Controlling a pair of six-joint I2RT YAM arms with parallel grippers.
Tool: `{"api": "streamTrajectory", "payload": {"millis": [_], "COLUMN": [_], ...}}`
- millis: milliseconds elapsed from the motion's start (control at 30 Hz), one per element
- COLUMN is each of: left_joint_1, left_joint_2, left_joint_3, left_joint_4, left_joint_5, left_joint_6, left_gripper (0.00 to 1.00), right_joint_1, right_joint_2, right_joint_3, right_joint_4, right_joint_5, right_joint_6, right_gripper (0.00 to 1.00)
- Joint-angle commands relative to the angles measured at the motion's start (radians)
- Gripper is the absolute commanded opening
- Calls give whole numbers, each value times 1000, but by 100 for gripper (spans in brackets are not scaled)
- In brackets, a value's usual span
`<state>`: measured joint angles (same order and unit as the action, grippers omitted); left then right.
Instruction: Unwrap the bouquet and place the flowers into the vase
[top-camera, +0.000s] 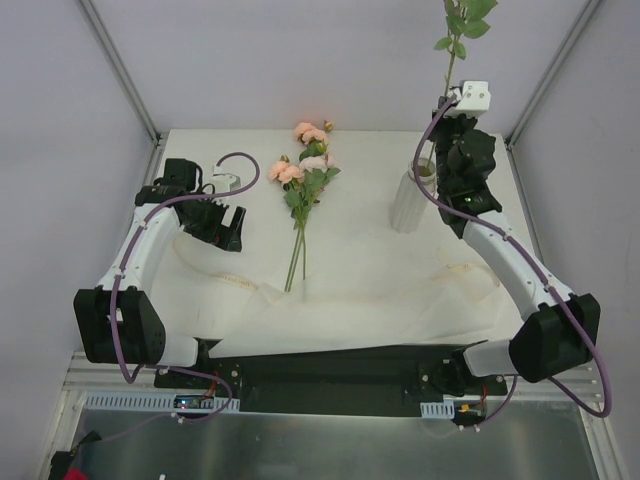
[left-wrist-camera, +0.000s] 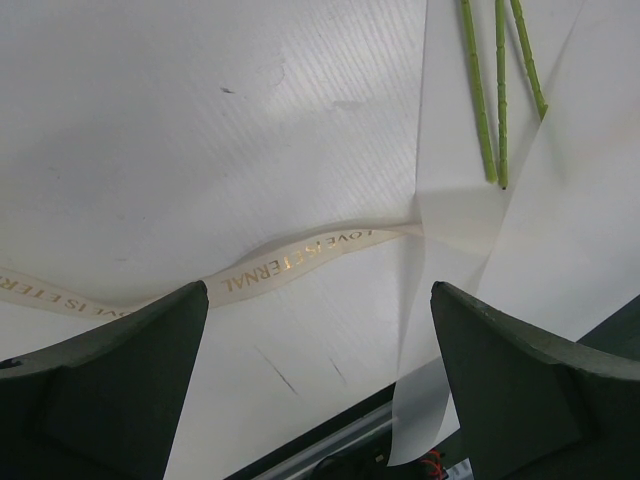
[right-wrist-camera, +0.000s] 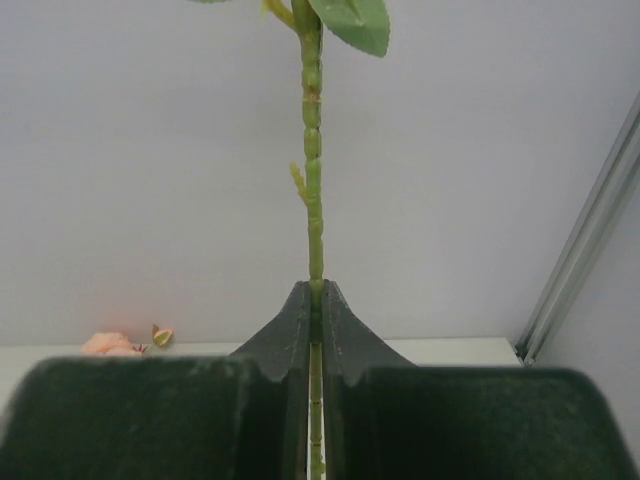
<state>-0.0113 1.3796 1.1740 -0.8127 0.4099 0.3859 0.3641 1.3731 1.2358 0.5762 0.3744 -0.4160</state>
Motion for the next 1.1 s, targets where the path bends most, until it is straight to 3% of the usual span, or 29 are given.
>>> {"api": "streamTrajectory", "payload": {"millis": [0,100,267,367,467,633,867,1067], "left_joint_1": [5,5,5,5,5,5,5,5], "left_joint_2": [-36,-40,-50,-56,-56,-54,-62,-76], "left_joint_3": [24,27,24,21,19,16,4,-4], "left_joint_4": [-22,-22,-22,-20,-20,-17,-11,-9], "left_joint_5": [9,13,9,7,9,12,-9,-20], "left_joint_6": [11,8,13,16,18,11,13,16], "left_gripper": [94,94,94,94,94,94,97,97], "right_joint_1": [21,64,96,154,254,402,483,481], "right_joint_2": [-95,-123,-175,-200,-197,-135,216,429], "right_joint_3": [-7,-4,28,18,22,54,224,299], "right_joint_4": [-45,-163,-407,-450,-470,-559,-846,-829], "right_joint_5": [24,109,123,130,187,181,42,-87], "right_joint_6": [60,78,204,182,114,144,344,505], "right_gripper": [4,32,34,37,43,57,67,62]}}
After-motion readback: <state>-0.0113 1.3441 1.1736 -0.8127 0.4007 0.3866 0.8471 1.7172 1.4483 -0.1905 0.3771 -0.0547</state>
